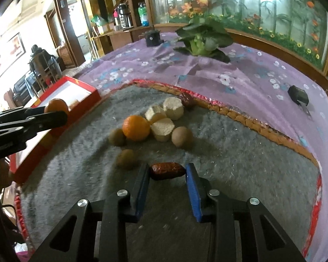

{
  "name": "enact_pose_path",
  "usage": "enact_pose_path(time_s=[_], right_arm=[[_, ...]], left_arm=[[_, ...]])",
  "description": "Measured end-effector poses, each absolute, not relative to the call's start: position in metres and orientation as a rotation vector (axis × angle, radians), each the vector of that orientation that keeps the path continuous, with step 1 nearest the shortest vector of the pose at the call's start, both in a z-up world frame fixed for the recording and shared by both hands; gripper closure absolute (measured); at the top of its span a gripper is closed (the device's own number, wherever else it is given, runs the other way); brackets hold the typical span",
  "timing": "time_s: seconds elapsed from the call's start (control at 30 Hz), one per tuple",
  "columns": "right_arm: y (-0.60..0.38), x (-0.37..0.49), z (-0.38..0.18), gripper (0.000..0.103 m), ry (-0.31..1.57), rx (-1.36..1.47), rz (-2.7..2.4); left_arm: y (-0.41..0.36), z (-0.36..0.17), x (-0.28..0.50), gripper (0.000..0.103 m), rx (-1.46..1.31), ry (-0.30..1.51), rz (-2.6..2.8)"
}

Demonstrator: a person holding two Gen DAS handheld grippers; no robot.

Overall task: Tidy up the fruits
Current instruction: 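Carry the orange and the date into the white tray and open both grippers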

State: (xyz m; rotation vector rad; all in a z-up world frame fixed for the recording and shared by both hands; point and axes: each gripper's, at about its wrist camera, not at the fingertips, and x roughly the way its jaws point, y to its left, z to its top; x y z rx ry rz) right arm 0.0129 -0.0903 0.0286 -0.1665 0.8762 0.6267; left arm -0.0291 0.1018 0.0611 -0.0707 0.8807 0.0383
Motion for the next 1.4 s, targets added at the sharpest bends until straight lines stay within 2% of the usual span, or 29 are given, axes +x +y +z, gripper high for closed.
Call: enact_pose_path(time_s=[0.7,1.4], right_arm=[[0.006,-0.040,0.065,0.070,0.796,-0.219,0.843],[0.111,-0.040,0.057,0.070,0.822,-0.332,0.987]], left_arm=[[0.201,0.069,-0.098,0.069,-0.123,0.851,0.271],[0.246,0.040,-0.099,0.069,-0.184,0.893,0.355]])
